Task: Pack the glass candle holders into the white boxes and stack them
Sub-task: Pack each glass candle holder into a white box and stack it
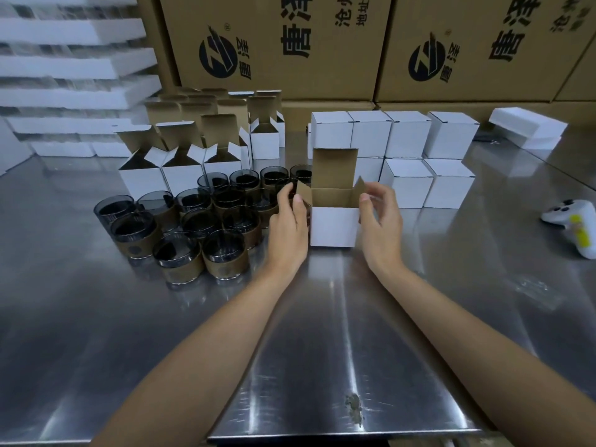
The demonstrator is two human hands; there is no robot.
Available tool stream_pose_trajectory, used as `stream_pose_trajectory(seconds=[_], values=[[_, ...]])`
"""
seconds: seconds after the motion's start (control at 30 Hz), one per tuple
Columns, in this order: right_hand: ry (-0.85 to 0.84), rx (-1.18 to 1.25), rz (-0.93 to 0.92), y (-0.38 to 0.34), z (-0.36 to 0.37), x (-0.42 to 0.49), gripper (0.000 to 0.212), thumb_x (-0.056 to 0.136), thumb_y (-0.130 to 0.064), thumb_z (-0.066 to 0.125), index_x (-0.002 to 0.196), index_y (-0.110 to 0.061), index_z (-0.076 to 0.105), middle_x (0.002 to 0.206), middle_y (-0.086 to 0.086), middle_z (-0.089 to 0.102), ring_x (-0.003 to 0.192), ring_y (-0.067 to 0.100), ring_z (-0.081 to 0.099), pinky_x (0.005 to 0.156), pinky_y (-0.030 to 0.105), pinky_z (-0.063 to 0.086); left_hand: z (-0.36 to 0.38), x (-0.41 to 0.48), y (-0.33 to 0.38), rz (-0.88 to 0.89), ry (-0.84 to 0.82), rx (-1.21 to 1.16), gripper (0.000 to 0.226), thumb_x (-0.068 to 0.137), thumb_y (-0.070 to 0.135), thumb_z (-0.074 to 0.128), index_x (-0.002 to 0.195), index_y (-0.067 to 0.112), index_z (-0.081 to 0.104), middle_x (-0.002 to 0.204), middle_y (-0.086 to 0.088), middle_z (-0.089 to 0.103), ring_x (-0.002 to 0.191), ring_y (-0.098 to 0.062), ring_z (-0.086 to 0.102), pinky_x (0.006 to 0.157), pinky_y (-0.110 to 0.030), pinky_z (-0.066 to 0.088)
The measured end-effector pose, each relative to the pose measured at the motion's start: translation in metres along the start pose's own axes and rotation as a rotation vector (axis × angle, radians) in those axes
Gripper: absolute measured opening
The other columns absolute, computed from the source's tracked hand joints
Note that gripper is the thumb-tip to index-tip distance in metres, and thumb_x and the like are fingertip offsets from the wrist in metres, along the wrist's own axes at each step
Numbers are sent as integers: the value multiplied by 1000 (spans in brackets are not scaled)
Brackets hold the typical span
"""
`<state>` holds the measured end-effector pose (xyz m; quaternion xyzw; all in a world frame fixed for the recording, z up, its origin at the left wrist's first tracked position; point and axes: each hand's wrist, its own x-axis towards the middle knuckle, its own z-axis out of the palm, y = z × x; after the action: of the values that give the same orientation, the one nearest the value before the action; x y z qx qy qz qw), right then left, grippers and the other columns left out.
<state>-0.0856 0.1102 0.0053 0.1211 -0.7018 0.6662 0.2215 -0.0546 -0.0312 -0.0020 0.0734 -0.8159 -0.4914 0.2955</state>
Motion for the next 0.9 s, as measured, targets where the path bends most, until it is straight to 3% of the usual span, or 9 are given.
stream_pose_trajectory(seconds=[0.1,0.17,0.37,0.47,0.53,0.63,0.7,0.8,0.9], values=[[-5,-29,-9,0,0,1,34,100,-11,42,127,-29,52,125,-2,55,101,14,53,94,41,49,-1,0,-1,26,-15,3,42,106,26,28,147,20,35,59,6,53,51,-4,48,50,-22,34],[-11,-33,5,2,1,2,37,100,-9,41,132,-23,54,124,0,55,105,19,54,98,47,48,0,1,-1,29,-9,25,39,105,21,31,139,17,49,76,5,65,63,-5,54,60,-23,38],[-66,-23,192,11,-3,8,35,98,-11,45,129,-3,60,140,2,53,130,11,46,110,44,41,2,-1,2,-20,-23,107,40,102,19,35,139,14,51,94,-9,73,71,-18,63,63,-26,42],[-164,-53,177,8,-3,4,33,100,-16,41,109,-13,72,111,-4,72,113,12,62,101,28,47,4,-1,3,-21,-50,99,45,103,34,38,130,5,60,110,-16,70,86,-20,67,64,-14,40],[-177,-79,180,7,-4,4,36,101,-24,41,86,-29,73,84,-18,73,90,-1,65,78,11,48,5,0,5,-53,-74,50,53,100,45,45,130,4,59,125,-13,65,114,-22,61,85,-14,41],[-183,-150,179,11,-8,8,41,102,-34,42,85,-14,73,71,-7,69,66,4,59,68,23,46,6,2,4,-79,-72,-2,52,96,46,52,130,7,60,103,-10,73,103,-23,66,80,-24,47],[-173,-121,193,13,-9,12,32,101,-34,47,94,-16,72,81,-9,68,71,-1,57,72,22,45,5,2,4,-107,-61,-56,48,96,42,54,129,9,62,106,-6,73,103,-16,66,77,-18,45],[-179,-37,157,13,-9,17,22,99,-16,51,116,-16,66,118,-2,65,112,2,57,102,28,45,6,3,5,-127,-57,-106,39,96,36,54,125,13,65,117,4,70,104,-2,62,86,-17,47],[-291,-82,31,11,-15,21,40,91,-4,45,122,-22,62,135,0,51,130,10,44,110,34,39,7,3,5,-112,-61,-158,32,95,28,53,112,9,72,81,13,73,73,4,52,66,-19,43]])
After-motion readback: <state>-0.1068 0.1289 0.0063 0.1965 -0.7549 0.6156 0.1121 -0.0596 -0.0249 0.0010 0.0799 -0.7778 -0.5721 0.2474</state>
